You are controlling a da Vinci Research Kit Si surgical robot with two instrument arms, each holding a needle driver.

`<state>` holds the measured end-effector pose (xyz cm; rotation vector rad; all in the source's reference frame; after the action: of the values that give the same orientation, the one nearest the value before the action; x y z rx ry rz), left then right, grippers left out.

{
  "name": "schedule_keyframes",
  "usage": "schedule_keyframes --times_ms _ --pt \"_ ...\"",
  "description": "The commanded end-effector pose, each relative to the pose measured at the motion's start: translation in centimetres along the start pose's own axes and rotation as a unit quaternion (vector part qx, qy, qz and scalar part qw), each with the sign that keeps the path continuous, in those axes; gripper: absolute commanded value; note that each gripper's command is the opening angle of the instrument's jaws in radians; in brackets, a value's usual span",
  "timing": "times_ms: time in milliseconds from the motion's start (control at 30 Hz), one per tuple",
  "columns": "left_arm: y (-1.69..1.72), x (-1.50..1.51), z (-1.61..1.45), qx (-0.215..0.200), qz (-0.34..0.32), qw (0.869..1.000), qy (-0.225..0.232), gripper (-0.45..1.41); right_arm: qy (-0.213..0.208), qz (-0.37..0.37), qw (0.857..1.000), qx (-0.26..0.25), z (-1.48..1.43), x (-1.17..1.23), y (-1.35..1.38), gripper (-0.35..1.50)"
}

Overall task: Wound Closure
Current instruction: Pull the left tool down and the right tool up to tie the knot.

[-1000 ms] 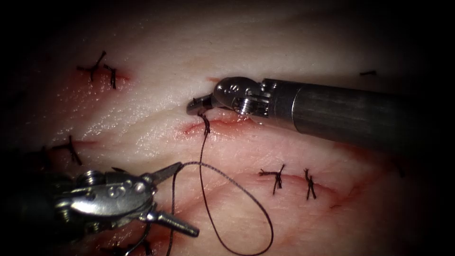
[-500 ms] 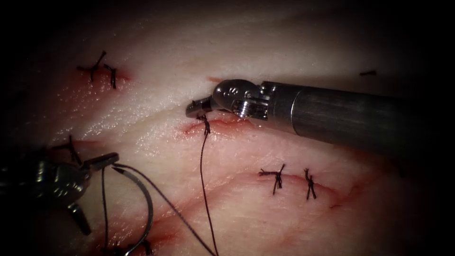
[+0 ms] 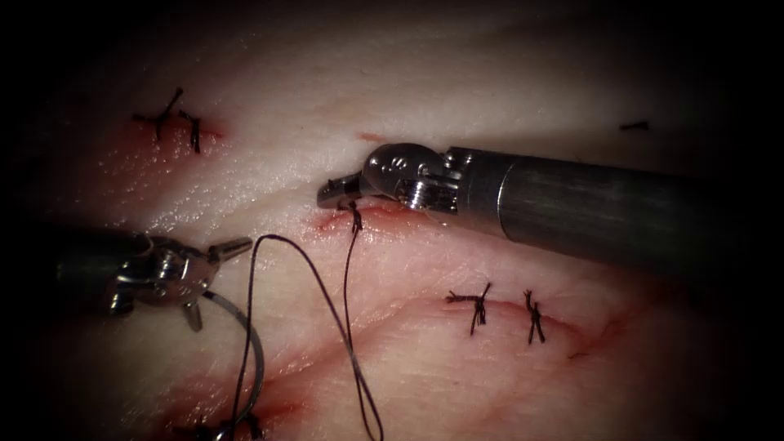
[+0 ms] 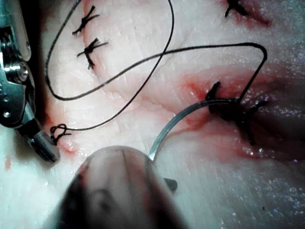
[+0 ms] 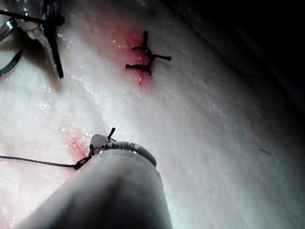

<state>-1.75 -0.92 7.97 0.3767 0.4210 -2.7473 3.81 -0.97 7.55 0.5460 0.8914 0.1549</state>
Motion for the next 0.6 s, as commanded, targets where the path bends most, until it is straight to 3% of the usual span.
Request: schedule_keyframes --times_ms 33,233,300,333,400,433,500,600 --pt "0.00 -0.12 0.17 -0.015 -0.027 1.000 0.005 1.25 0.002 -0.004 1.000 -0.001 0.05 0.09 0.06 -0.35" --pt "0.24 -0.58 0.30 -0.068 -0.122 0.990 -0.011 1.25 0.002 -0.004 1.000 -0.001 0.05 0.09 0.05 -0.35" --pt "0.39 -0.82 0.24 -0.089 -0.144 0.985 -0.030 1.23 0.002 -0.004 1.000 -0.001 0.05 0.09 0.05 -0.35" --pt "0.39 -0.89 0.09 -0.094 -0.157 0.982 -0.036 1.11 0.002 -0.004 1.000 -0.001 0.05 0.09 0.05 -0.35" --pt "0.33 -0.87 -0.08 -0.069 -0.164 0.984 -0.032 0.94 0.002 -0.004 1.000 -0.001 0.06 0.09 0.05 -0.35" --pt "0.13 -0.66 -0.42 -0.025 -0.181 0.983 0.022 0.68 0.003 -0.004 1.000 -0.001 0.06 0.10 0.05 -0.35" --pt "0.05 -0.56 -0.51 -0.010 -0.188 0.981 0.038 0.59 0.004 -0.004 1.000 -0.001 0.06 0.10 0.05 -0.35" --pt "-0.22 -0.15 -0.74 0.044 -0.189 0.975 0.110 0.42 0.006 -0.004 1.000 -0.001 0.06 0.10 0.05 -0.35"
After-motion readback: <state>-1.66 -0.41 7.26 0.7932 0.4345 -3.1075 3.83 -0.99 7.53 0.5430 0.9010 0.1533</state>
